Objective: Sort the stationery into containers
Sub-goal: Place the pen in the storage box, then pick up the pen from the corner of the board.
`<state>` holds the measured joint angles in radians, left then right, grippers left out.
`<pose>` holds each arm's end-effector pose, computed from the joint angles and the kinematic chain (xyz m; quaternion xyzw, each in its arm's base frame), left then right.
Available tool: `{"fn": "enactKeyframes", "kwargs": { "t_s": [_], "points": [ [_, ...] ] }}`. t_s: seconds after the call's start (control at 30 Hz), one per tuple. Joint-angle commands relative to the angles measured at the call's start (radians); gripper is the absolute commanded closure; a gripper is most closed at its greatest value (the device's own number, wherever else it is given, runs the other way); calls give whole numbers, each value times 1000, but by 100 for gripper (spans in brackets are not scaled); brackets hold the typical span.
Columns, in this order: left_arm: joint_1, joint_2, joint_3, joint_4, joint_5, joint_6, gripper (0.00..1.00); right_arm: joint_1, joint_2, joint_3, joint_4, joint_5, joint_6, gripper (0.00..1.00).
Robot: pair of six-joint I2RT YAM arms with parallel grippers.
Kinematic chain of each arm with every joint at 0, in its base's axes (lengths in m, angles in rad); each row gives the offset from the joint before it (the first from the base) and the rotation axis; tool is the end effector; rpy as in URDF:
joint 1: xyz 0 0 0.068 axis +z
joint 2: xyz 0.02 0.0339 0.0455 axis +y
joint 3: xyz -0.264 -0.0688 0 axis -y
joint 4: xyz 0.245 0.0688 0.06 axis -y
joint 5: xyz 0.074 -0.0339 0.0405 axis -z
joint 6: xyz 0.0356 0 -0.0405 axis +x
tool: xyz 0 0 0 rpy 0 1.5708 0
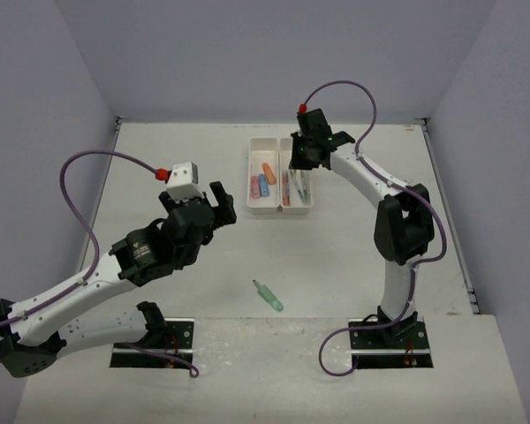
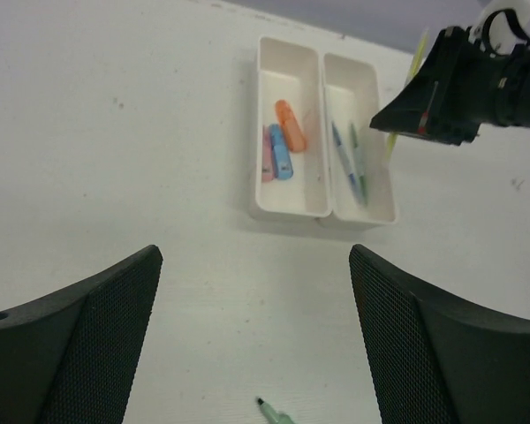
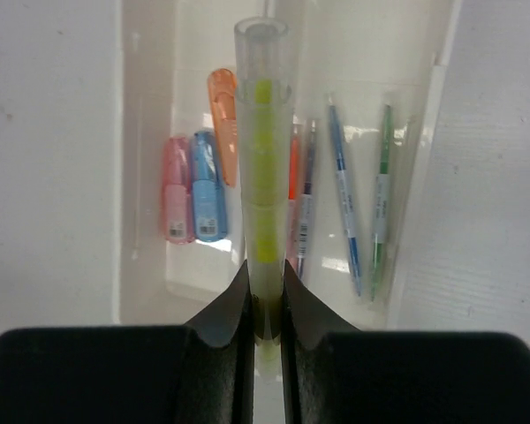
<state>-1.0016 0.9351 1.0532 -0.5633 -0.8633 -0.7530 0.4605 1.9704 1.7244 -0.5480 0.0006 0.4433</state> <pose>0.1237 -0.1431 0.3725 -0.1263 0.7899 -0.1465 0.5819 0.4047 0.2007 0.2771 -0.0078 0.9255 0.1651 0.3408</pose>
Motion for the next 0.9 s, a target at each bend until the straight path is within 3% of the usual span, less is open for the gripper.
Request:
{"fn": "enactKeyframes", "kwargs": {
  "t_s": [0.0, 0.13, 0.27, 0.37, 0.5, 0.63, 0.8, 0.87],
  "points": [
    [4, -23, -48, -78, 18, -73, 13, 7, 62, 90, -137, 79, -29, 97],
    [3, -54, -75, -111, 17, -84, 15, 5, 91, 115, -155, 78, -29, 84],
    [4, -79, -81, -151, 4, -86, 16, 6, 47, 107, -169, 93, -30, 59],
    [4, -85, -81, -177, -14, -90, 15, 6, -18, 79, -163, 105, -36, 48],
    [4, -93, -81, -217, -27, -105, 13, 32, -120, 23, -182, 105, -68, 49],
    [4, -102, -66, -284, -64, -129, 0, 202, -333, -176, -129, 152, -109, 38],
    [4, -118, -45, -362, -97, -173, 0, 479, -512, -539, -23, 134, -72, 7],
    [4, -137, -43, -374, -97, -192, 0, 565, -528, -623, -24, 179, -17, 3]
  ]
}}
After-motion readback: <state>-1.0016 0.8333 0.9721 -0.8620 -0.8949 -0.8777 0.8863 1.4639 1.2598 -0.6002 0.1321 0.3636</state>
